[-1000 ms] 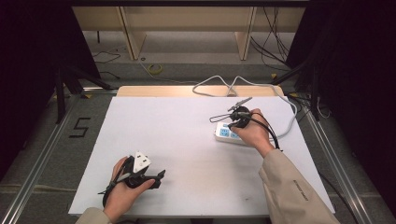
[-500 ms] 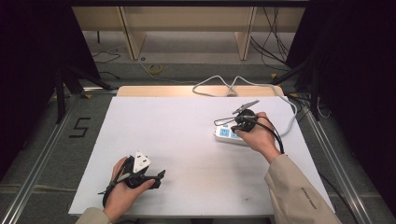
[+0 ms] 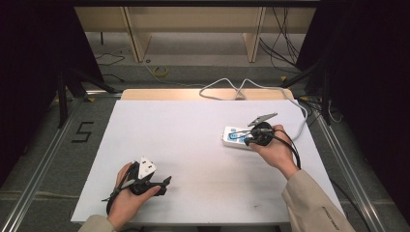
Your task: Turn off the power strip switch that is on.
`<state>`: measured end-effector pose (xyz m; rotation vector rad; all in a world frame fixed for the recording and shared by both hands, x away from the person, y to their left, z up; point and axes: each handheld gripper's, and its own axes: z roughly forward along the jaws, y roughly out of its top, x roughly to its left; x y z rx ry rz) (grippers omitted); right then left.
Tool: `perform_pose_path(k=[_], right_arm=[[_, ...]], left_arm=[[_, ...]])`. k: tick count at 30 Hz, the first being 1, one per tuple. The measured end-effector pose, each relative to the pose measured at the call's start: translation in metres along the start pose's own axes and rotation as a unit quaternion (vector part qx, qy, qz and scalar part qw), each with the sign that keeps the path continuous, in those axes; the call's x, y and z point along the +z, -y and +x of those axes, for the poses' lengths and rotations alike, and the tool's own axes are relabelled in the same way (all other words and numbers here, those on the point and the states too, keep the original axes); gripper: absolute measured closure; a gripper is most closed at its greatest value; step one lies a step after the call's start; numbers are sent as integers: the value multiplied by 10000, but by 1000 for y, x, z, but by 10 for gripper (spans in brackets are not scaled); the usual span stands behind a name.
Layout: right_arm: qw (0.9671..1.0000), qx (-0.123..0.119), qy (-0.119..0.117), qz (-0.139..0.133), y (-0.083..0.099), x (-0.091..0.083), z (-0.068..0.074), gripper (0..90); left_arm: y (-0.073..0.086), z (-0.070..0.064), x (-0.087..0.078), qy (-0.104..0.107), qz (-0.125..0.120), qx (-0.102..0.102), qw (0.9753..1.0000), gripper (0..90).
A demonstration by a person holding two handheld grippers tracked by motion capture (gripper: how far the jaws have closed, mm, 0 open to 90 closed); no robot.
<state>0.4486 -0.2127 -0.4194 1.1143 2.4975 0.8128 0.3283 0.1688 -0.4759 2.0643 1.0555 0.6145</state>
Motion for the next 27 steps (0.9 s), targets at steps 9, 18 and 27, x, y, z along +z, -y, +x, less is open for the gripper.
perform_pose_path(k=[9,18,27], right_arm=[[9999,49,-97,-85,14,-6,4,877],[9998,2,-93,-153,29,-13,9,846],[9996,2,-131,-245,45,-20,14,754]], left_arm=[[0,0,0,-3,0,-5,10000,165],[1,0,1,9,16,-13,10000,166],[0,-1,1,47,20,-45,10000,166]])
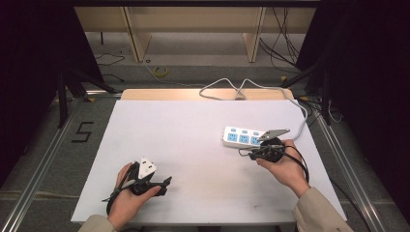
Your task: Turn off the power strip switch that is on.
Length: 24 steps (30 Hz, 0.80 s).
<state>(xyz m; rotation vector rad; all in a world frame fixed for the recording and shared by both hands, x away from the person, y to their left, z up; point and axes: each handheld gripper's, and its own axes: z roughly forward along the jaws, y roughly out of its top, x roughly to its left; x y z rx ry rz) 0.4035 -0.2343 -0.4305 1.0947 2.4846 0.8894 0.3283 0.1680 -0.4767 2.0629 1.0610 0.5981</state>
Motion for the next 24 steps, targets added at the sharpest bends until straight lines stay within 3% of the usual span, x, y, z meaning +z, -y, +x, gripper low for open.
perform_pose_path(k=[24], right_arm=[[9986,167,-13,-501,50,-19,0,523]], left_arm=[[1,1,0,-16,16,-82,10000,166]])
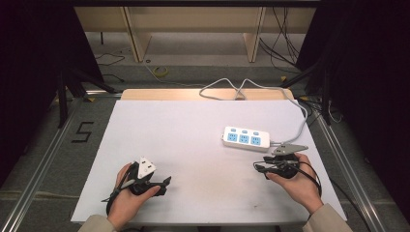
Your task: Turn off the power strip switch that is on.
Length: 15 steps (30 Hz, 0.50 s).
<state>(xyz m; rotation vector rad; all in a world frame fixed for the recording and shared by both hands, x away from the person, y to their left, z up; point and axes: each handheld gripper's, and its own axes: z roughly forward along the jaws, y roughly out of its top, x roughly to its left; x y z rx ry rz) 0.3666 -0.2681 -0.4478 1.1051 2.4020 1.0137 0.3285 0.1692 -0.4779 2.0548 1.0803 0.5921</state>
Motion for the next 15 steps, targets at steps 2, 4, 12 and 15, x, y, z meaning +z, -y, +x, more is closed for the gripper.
perform_pose_path(k=[2,4,12,15], right_arm=[[10000,12,-28,-53,5,-1,0,514],[9999,34,-52,-97,11,-2,1,509],[9996,61,-46,-264,32,-7,5,468],[9995,64,-29,-312,39,-8,7,459]], left_arm=[[0,0,0,0,1,-11,10000,166],[0,1,0,-5,18,8,10000,166],[1,2,0,-13,24,0,10000,166],[1,2,0,-19,33,16,10000,166]])
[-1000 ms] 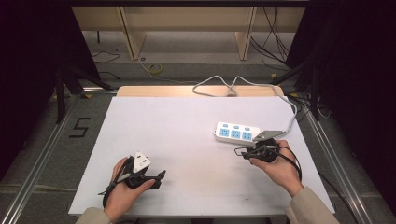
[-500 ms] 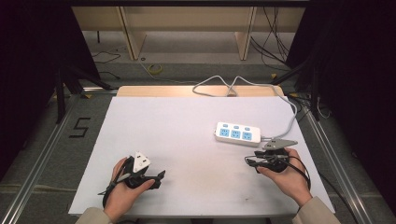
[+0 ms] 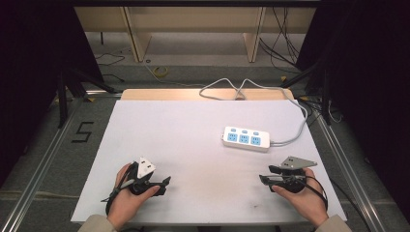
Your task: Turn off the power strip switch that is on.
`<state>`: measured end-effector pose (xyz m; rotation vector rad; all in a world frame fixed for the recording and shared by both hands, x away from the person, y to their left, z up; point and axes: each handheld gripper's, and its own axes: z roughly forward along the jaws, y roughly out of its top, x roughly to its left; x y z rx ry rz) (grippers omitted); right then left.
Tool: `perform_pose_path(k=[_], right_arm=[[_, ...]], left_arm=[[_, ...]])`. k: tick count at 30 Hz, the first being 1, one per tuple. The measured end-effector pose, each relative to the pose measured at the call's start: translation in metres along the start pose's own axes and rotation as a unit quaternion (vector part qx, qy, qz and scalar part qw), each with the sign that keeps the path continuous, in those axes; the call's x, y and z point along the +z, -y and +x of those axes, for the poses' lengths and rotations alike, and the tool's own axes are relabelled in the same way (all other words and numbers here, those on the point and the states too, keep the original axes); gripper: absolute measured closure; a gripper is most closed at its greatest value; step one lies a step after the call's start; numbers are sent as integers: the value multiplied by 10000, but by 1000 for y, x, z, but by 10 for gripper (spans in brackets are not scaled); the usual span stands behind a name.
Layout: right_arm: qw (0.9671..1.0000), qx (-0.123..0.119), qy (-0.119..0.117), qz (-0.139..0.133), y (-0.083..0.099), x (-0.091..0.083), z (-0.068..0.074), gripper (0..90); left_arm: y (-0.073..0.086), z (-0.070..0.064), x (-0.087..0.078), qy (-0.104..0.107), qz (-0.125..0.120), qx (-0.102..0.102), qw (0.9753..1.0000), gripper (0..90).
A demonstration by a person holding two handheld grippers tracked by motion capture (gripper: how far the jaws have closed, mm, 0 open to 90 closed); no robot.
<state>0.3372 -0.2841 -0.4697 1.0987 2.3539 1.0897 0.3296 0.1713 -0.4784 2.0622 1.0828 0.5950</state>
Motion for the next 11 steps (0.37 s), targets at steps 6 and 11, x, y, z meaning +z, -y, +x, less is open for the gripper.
perform_pose_path(k=[6,11], right_arm=[[9999,-22,-28,-127,5,-1,4,450],[9997,-37,-19,-229,5,1,5,439]], left_arm=[[0,0,0,6,13,-15,10000,165],[0,1,1,11,17,-52,10000,165]])
